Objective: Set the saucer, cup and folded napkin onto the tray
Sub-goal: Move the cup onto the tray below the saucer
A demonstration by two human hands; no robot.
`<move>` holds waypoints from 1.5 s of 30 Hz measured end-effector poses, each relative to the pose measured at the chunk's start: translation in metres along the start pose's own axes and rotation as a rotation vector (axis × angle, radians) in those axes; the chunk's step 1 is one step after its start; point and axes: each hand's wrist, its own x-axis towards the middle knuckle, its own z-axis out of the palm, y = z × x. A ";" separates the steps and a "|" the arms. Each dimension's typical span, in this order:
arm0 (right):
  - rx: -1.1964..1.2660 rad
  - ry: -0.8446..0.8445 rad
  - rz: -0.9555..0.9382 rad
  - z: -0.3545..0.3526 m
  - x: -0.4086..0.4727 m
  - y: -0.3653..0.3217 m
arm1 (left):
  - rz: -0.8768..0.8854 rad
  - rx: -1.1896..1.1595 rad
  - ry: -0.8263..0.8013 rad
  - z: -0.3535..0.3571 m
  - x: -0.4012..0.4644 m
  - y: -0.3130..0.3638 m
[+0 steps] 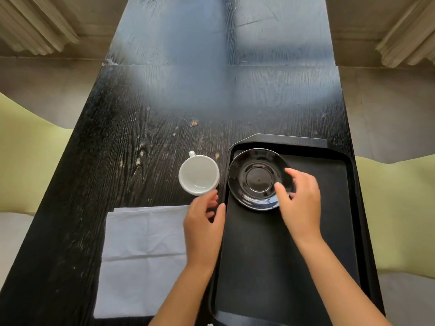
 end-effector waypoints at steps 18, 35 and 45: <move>-0.675 -0.616 -0.745 0.070 0.000 -0.073 | 0.851 0.797 -0.421 -0.070 0.087 -0.037; -0.282 -0.146 -0.781 -0.020 -0.127 -0.023 | 1.026 0.523 -0.362 -0.087 -0.043 -0.031; -0.294 -0.216 -0.774 -0.044 -0.195 0.026 | 0.987 0.492 -0.450 -0.079 -0.124 -0.052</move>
